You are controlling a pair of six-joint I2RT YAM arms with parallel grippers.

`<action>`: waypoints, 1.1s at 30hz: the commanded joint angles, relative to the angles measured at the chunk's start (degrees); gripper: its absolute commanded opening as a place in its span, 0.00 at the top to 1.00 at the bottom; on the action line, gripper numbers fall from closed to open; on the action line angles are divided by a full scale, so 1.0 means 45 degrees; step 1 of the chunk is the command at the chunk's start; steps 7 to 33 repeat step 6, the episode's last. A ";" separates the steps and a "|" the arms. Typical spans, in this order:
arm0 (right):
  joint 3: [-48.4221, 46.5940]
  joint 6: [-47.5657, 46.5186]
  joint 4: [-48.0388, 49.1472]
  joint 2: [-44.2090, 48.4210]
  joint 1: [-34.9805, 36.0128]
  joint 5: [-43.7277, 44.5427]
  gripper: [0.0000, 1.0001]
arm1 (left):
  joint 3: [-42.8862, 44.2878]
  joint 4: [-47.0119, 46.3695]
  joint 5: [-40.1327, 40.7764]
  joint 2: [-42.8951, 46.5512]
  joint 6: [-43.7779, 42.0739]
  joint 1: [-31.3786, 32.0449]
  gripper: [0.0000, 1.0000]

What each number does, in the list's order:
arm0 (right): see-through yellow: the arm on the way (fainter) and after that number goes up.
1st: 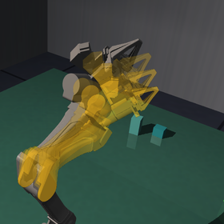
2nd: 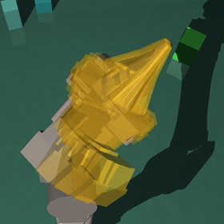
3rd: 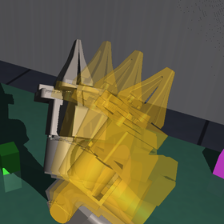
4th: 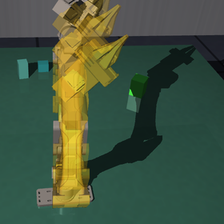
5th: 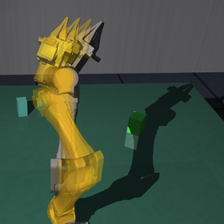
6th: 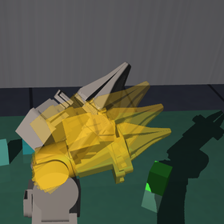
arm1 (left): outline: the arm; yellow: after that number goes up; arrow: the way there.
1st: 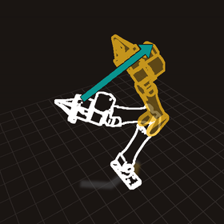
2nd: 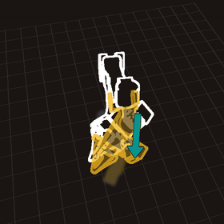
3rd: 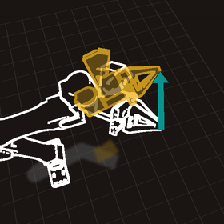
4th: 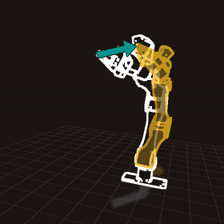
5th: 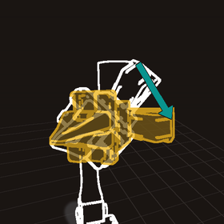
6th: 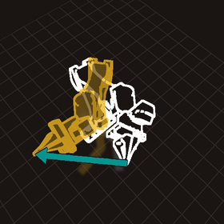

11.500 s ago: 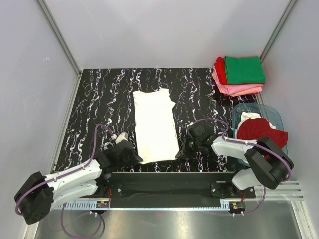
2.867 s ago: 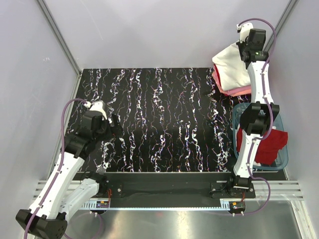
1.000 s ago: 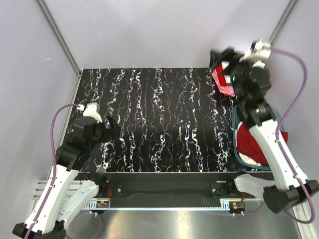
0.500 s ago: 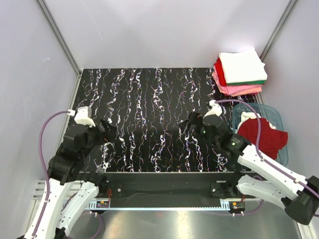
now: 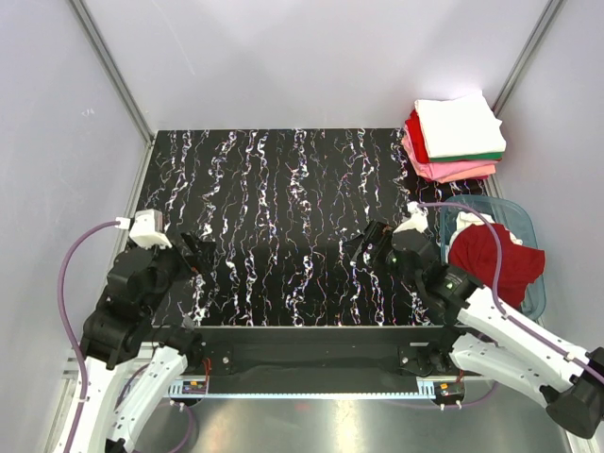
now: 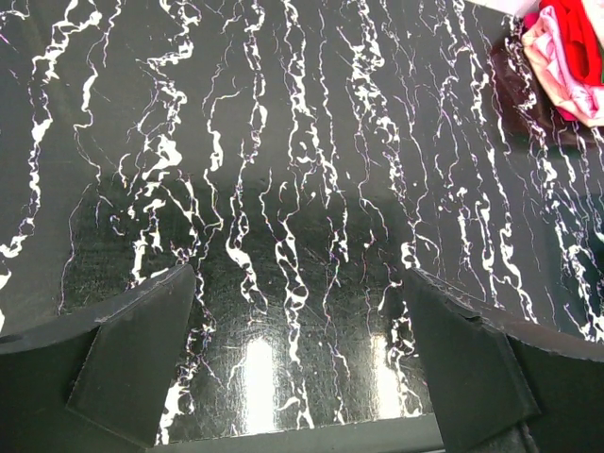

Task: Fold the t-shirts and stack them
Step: Reset both grippers

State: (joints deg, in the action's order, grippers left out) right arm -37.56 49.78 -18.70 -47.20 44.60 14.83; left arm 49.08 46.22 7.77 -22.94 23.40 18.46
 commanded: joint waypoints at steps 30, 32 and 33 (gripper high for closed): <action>-0.0577 0.0362 -0.0507 0.0352 0.0479 0.0607 0.00 | -0.0145 -0.0700 0.0304 0.0527 -0.0004 -0.0039 0.01; -0.0577 0.0362 -0.0507 0.0352 0.0479 0.0607 0.00 | -0.0145 -0.0700 0.0304 0.0527 -0.0004 -0.0039 0.01; -0.0577 0.0362 -0.0507 0.0352 0.0479 0.0607 0.00 | -0.0145 -0.0700 0.0304 0.0527 -0.0004 -0.0039 0.01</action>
